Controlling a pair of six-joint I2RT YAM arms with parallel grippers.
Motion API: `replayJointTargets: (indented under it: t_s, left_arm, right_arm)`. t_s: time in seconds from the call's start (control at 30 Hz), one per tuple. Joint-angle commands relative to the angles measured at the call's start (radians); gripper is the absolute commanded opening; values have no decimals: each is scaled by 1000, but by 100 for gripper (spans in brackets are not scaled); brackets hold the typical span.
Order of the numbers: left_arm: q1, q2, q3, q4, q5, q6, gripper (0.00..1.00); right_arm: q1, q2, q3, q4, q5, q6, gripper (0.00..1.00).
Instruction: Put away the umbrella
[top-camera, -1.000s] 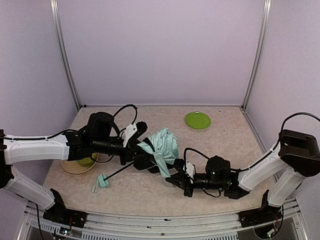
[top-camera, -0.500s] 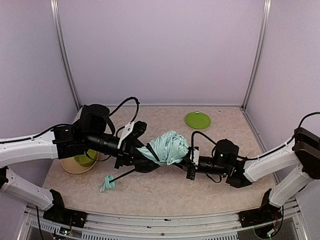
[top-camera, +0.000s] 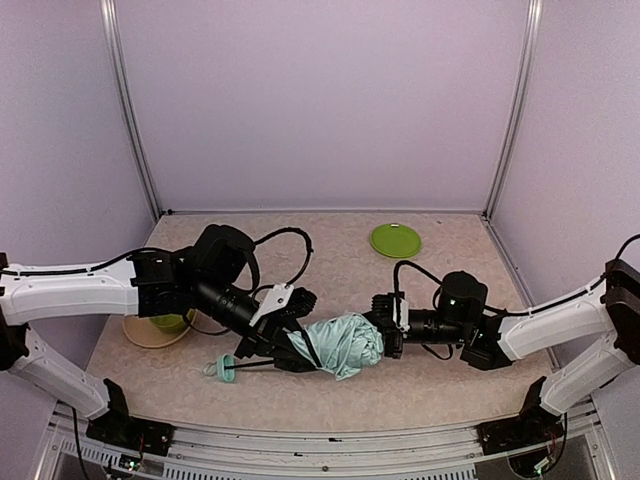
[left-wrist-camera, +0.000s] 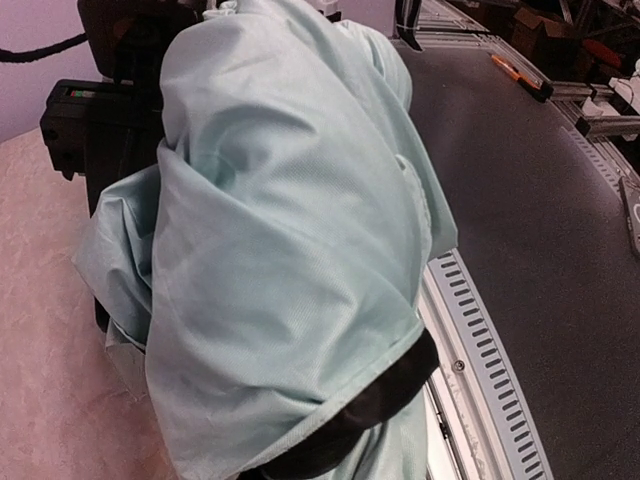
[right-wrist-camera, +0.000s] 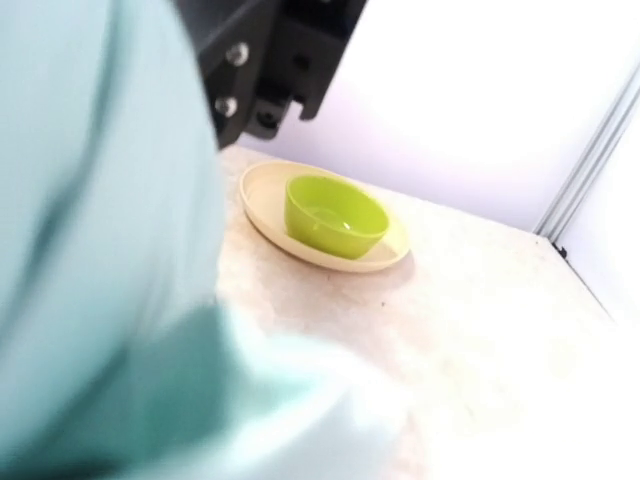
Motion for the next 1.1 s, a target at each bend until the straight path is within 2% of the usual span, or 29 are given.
replayJointTargets:
  t_s: [0.0, 0.17, 0.37, 0.53, 0.73, 0.87, 1.07]
  left_arm:
    - [-60, 93, 42, -227, 109, 44, 0]
    - [-113, 269, 98, -335, -12, 109, 0]
    - [-124, 490, 176, -429, -132, 130, 0]
    - [-131, 601, 222, -474, -110, 152, 0]
    - [-157, 696, 271, -518, -124, 170, 0]
    - [-160, 728, 274, -528, -124, 166, 0]
    - [-161, 764, 299, -546, -112, 175, 0]
  right_arm:
    - [-54, -17, 34, -1, 128, -7, 0]
    - [-61, 57, 35, 120, 210, -17, 0]
    - [-73, 130, 37, 121, 162, 26, 0]
    - [-72, 143, -127, 236, 257, 159, 0]
    - [-71, 156, -218, 280, 243, 302, 3]
    - [-70, 126, -265, 241, 280, 338, 3]
    - [-71, 22, -241, 73, 468, 373, 6]
